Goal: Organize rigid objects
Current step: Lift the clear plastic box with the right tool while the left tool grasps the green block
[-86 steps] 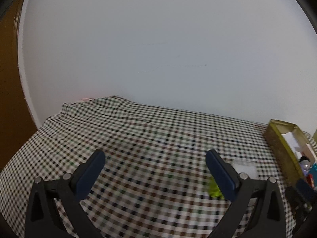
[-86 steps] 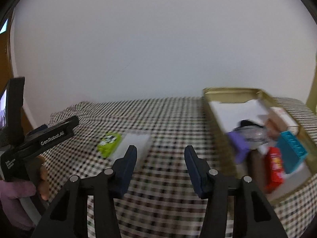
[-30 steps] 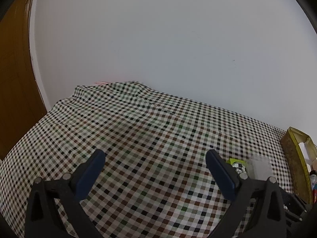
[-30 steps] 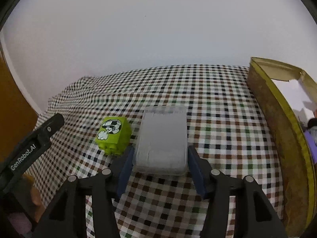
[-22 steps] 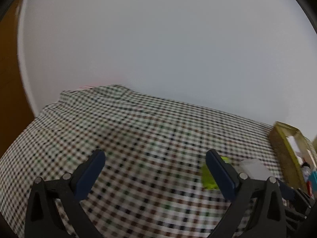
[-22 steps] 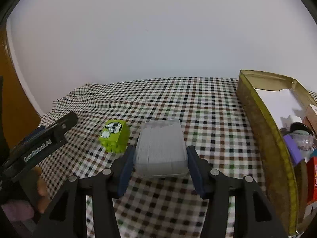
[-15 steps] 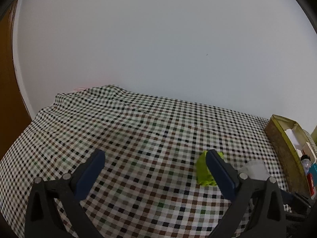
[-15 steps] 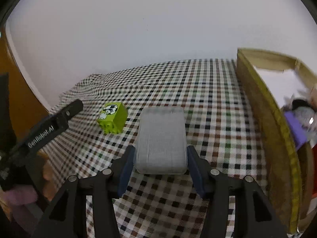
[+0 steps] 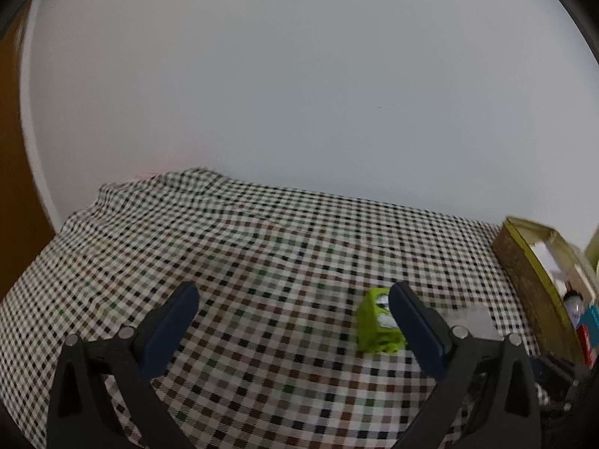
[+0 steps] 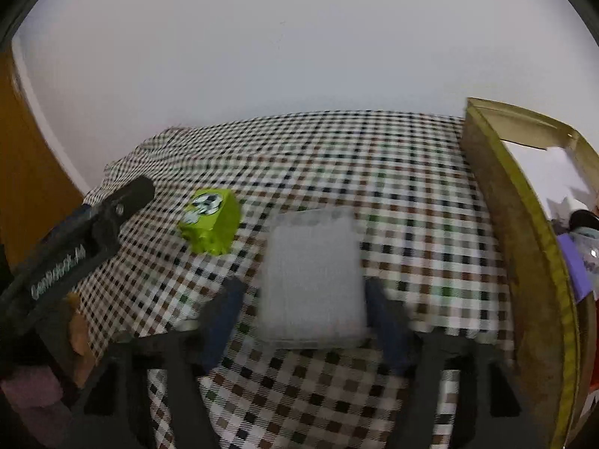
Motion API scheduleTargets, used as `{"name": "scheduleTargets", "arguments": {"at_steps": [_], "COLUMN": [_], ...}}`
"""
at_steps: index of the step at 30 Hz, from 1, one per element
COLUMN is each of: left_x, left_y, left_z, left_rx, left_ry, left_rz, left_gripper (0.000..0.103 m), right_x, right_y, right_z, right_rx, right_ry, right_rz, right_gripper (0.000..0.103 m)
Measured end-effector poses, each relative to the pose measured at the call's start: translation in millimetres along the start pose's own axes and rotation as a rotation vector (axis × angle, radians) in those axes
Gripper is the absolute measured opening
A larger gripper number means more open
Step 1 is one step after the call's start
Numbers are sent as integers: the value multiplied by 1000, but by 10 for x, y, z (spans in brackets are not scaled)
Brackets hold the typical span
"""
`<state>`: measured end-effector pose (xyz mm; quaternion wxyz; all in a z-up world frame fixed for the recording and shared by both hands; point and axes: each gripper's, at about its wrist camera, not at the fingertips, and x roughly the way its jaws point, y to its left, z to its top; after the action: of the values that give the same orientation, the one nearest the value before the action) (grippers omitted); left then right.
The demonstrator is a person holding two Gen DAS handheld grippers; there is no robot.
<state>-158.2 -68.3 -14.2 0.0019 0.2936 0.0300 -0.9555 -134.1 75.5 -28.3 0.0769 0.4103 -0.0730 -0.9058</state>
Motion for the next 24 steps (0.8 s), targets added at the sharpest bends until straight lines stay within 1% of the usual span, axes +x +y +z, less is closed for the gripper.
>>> {"name": "scheduleTargets", "arguments": {"at_steps": [2,3,5,7,8,10,12,13,15,16,17,19,21,22,23,24], "left_x": [-10,-9,23,91,123,188,264,320,399,449,508,566,603,597,584,581], "left_y": [-65,-85,-142,-218,-257,-335,-450,-524,-632,-667,-682,-646,-527,-486,-426,-409], "left_z": [-4,-6,-2,6,9,15,17,19,-12,-18,-27,-34,-33,-29,-34,-34], "left_rx": [26,29,38,61,69,69,81,101,138,147,148,127,61,38,13,4], "left_ry": [-10,-9,9,39,52,78,113,136,176,197,229,262,284,280,276,275], "left_rz": [-13,-26,-40,-34,-32,-32,-38,-39,-21,-9,-5,-25,-65,-76,-91,-97], "left_gripper": [103,103,103,101,100,98,92,86,74,71,64,56,46,43,36,32], "right_x": [-53,-110,-239,-363,-400,-455,-440,-471,-458,-459,-460,-473,-468,-398,-382,-350], "right_y": [-69,-112,-183,-225,-241,-272,-317,-261,-301,-312,-304,-271,-262,-268,-267,-271], "right_z": [1,6,27,61,65,63,60,42,41,41,44,-14,-28,-23,-30,-28], "right_rx": [24,42,66,79,85,102,120,129,142,141,136,129,121,121,120,119], "right_ry": [-10,-29,-84,-150,-167,-179,-163,-157,-147,-148,-151,-157,-158,-157,-153,-149], "right_rz": [-25,-30,-28,-37,-41,-50,-51,-52,-51,-53,-55,-56,-57,-58,-58,-58], "right_gripper": [57,57,57,57,57,57,57,57,58,58,58,58,58,58,57,57]}}
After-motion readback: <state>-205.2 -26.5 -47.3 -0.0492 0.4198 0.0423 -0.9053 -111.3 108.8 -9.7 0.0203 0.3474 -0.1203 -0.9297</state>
